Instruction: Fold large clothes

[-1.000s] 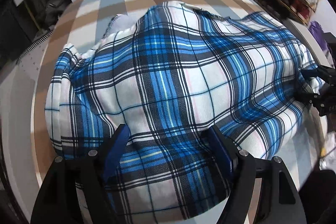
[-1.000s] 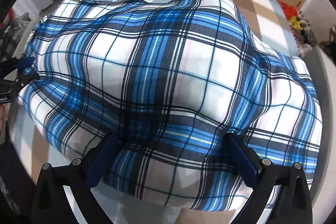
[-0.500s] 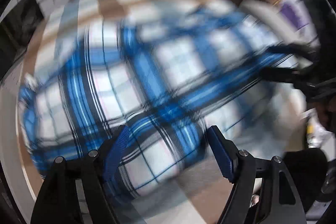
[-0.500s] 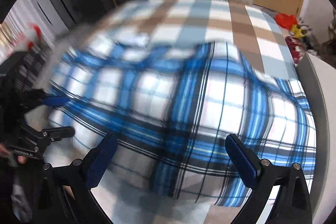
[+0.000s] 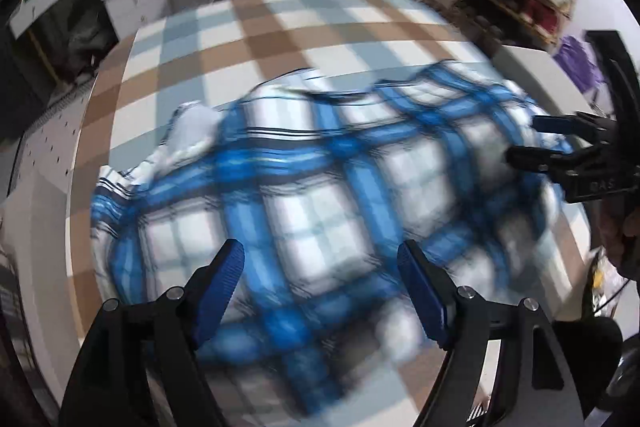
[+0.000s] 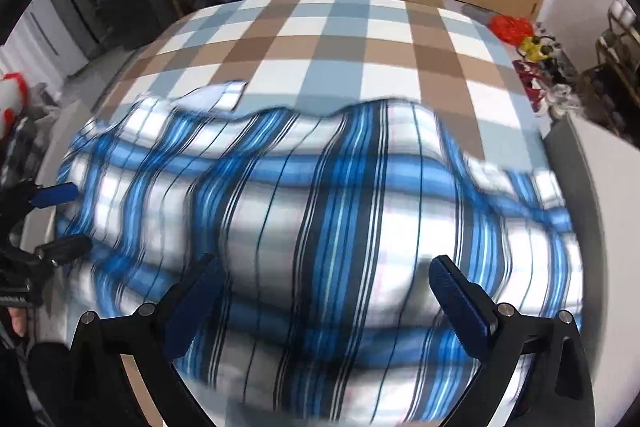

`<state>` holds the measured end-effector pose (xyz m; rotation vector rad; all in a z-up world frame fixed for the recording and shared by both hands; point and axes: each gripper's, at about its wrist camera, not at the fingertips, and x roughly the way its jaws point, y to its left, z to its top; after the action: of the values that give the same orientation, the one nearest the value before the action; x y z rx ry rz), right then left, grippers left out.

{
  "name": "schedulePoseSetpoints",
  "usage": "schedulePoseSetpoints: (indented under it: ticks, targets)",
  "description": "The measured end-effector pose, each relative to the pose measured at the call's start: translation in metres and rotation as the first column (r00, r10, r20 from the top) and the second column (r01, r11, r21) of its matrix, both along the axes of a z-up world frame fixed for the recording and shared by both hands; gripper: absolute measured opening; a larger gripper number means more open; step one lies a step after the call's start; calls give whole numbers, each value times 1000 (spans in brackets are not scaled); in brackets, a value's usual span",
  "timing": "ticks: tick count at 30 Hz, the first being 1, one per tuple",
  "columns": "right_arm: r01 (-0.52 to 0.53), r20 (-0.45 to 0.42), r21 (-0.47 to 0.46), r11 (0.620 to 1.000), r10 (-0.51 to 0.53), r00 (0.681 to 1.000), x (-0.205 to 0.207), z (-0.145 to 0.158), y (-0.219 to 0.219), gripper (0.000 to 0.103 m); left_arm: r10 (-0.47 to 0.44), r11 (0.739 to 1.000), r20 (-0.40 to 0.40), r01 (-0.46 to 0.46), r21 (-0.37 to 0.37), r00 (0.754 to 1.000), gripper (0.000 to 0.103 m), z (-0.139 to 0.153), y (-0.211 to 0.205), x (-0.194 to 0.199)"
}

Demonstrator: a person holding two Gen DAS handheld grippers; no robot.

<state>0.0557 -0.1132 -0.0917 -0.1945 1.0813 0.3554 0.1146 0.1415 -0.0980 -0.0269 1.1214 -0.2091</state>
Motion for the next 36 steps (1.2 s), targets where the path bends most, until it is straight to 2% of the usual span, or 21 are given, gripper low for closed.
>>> schedulePoseSetpoints:
  ticks: [2, 4, 5, 8, 10, 12, 14, 16, 17, 18, 20, 22, 24, 26, 29, 32, 33, 34, 35, 36]
  targets:
    - [27, -40, -40, 999, -28, 999, 13, -10, 8, 103, 39, 999, -31, -40, -4, 999, 75, -16, 13, 16]
    - [36, -97, -92, 995, -45, 994, 33, -33, 14, 103, 31, 997, -79, -36, -67, 996, 75, -32, 25, 25]
    - [26, -117, -119, 993, -40, 992, 36, -42, 18, 103, 23, 997, -77, -28, -72, 997, 75, -32, 25, 25]
    - [6, -93, -192, 981, -24, 995, 40, -49, 30, 103, -1, 999, -53, -1, -50, 999, 75, -25, 22, 16]
    - [2, -142, -216, 976, -34, 989, 46, -43, 33, 102, 37, 997, -2, -37, -68, 999, 75, -13, 28, 1]
    - [3, -90, -185, 983, -20, 996, 47, -16, 38, 103, 115, 988, 41, -110, -113, 993, 75, -4, 41, -16]
    - [-36, -24, -114, 993, 34, 999, 44, 10, 50, 103, 230, 961, 66, -215, -176, 971, 75, -2, 58, -35]
    - [-119, -19, -15, 993, 119, 993, 44, 32, 75, 103, 342, 917, 75, -315, -246, 937, 75, -7, 73, -55]
    - [-171, -29, 33, 985, 172, 985, 44, 38, 94, 103, 371, 904, 65, -345, -253, 926, 75, -10, 76, -62]
    - [-224, -36, 51, 973, 226, 973, 43, 42, 114, 103, 396, 892, 58, -369, -261, 916, 75, -11, 79, -68]
    - [-328, -50, 25, 944, 329, 943, 44, 40, 157, 103, 443, 863, 67, -405, -302, 894, 75, -11, 87, -80]
    - [-432, -60, -28, 902, 430, 901, 36, 34, 198, 103, 473, 849, 92, -426, -313, 876, 75, -10, 90, -91]
    - [-538, -82, -53, 841, 533, 842, 29, 24, 240, 102, 493, 838, 113, -437, -327, 862, 75, -10, 94, -96]
    - [-600, -104, -77, 796, 592, 799, 29, 10, 266, 102, 510, 822, 122, -440, -362, 852, 75, -8, 102, -96]
    - [-648, -141, -93, 756, 634, 760, 38, -14, 299, 101, 550, 796, 139, -467, -385, 823, 75, -8, 116, -97]
    - [-680, -205, -103, 726, 653, 729, 40, -36, 319, 90, 569, 770, 119, -477, -423, 814, 75, -14, 131, -95]
    - [-685, -229, -111, 720, 652, 722, 41, -42, 322, 82, 568, 766, 113, -473, -435, 815, 75, -17, 135, -94]
    - [-687, -258, -107, 719, 647, 718, 40, -46, 324, 70, 564, 766, 110, -470, -438, 818, 75, -18, 136, -92]
    - [-679, -300, -82, 730, 632, 715, 44, -51, 325, 63, 561, 772, 113, -469, -428, 820, 75, -19, 137, -91]
    - [-664, -292, -69, 745, 621, 727, 46, -50, 325, 42, 550, 780, 116, -460, -424, 827, 75, -19, 136, -88]
